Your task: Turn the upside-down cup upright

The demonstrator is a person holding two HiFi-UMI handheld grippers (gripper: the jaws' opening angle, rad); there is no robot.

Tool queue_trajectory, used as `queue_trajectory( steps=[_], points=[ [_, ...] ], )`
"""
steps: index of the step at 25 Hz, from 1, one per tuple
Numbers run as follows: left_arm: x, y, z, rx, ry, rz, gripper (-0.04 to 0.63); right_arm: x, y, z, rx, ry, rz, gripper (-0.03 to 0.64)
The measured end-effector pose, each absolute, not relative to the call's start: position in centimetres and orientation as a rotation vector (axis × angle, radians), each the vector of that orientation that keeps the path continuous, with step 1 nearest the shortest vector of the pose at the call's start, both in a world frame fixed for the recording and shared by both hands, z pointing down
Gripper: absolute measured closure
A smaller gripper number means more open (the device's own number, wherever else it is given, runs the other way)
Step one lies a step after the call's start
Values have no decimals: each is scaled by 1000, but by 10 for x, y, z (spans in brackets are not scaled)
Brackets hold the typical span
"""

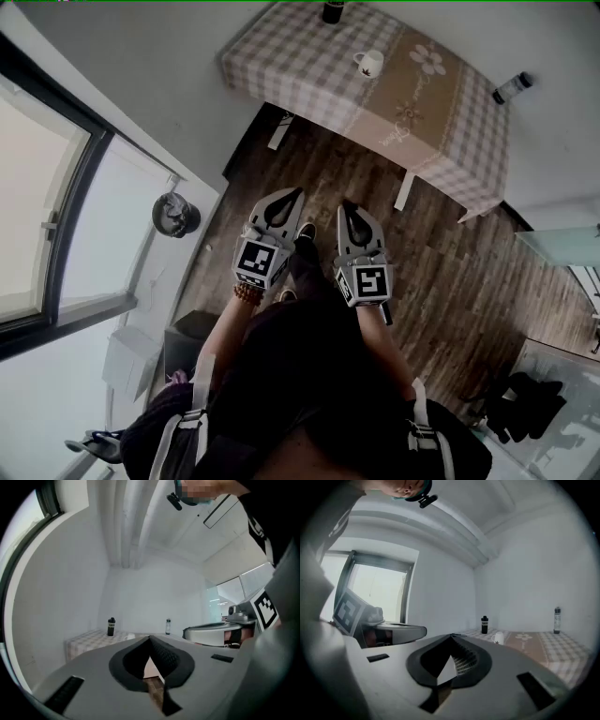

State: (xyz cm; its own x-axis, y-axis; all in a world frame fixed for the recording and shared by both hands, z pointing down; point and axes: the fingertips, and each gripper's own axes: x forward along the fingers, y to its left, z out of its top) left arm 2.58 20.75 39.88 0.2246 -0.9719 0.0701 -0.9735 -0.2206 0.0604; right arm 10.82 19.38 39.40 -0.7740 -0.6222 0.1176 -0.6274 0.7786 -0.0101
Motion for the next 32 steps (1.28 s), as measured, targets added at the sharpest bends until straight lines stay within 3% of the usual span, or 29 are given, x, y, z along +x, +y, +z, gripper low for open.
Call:
queue_trajectory(
  steps=[16, 30, 32],
  points=[
    [-9, -47, 405, 2449, -1767, 125, 584, 61, -56, 386, 988, -2918, 59, 618],
    [-37, -198, 424, 2514, -1537, 82, 584, 34, -177, 411, 1165, -2760, 160, 618],
    [-35, -169, 435, 2526, -1515, 82, 584, 31, -145, 415, 1165, -2750, 147, 618]
  ],
)
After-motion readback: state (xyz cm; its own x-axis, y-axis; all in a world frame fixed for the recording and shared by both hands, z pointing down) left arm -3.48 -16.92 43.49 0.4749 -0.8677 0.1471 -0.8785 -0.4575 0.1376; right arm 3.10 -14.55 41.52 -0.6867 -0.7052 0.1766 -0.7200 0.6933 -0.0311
